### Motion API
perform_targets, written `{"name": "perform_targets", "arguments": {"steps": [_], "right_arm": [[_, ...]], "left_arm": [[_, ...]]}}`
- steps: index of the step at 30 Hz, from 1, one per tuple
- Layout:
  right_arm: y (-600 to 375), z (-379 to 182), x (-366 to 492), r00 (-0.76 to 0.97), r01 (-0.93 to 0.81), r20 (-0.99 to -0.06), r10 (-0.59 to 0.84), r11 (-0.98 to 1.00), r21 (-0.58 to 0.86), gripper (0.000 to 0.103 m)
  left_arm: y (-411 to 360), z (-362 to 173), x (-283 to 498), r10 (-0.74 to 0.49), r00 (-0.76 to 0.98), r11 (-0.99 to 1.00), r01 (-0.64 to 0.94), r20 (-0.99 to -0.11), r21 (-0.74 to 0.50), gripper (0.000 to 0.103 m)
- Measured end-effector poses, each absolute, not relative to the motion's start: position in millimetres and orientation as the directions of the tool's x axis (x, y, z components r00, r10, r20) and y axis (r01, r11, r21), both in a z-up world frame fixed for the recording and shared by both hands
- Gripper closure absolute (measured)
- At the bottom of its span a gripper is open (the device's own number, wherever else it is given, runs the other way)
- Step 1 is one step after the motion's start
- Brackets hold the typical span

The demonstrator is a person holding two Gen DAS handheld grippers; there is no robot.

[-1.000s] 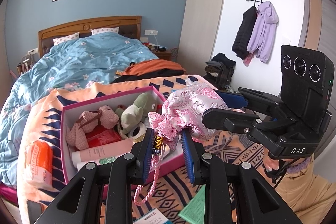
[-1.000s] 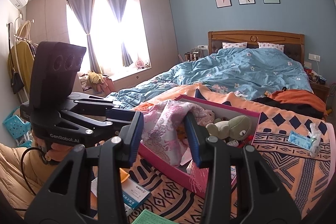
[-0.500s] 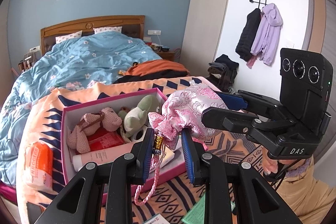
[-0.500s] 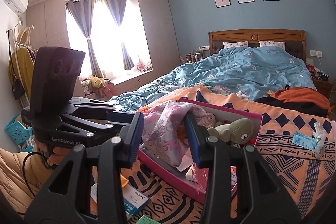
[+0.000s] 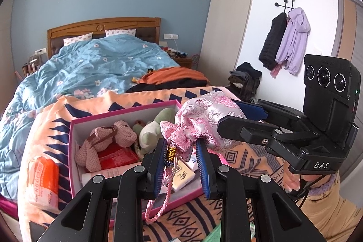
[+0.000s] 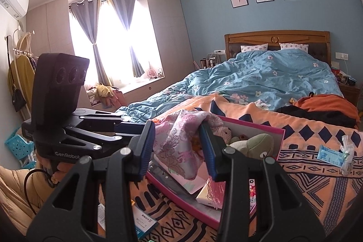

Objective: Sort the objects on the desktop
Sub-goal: 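Carry the pink lace pouch with the left gripper over the pink box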

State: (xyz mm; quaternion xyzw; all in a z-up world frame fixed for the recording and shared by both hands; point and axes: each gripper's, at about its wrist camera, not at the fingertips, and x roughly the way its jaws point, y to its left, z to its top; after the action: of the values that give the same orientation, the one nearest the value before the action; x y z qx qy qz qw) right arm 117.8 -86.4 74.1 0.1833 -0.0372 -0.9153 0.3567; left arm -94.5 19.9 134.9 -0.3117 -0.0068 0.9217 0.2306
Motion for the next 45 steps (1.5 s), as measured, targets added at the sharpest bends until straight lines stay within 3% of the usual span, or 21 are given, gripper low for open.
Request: {"name": "perform_targets", "arguments": {"steps": [9,45], "right_arm": [[-83.3,74.2,109.9,-0.673,0.643,-0.309,-0.672,-0.738,0.204,0.059],[-47.1,-11.2,74.6,-0.669,0.489,-0.483,-0.565,-0.824,0.285,0.059]], "left_arm": [[19.7,130.5,-102.9,0.435,-0.69,-0.889,-0.429,-0.579,-0.157,0.077],[65.6,37.0,-152.8,0.422,-0.53,-0.886,-0.413,-0.736,-0.21,0.077]]}}
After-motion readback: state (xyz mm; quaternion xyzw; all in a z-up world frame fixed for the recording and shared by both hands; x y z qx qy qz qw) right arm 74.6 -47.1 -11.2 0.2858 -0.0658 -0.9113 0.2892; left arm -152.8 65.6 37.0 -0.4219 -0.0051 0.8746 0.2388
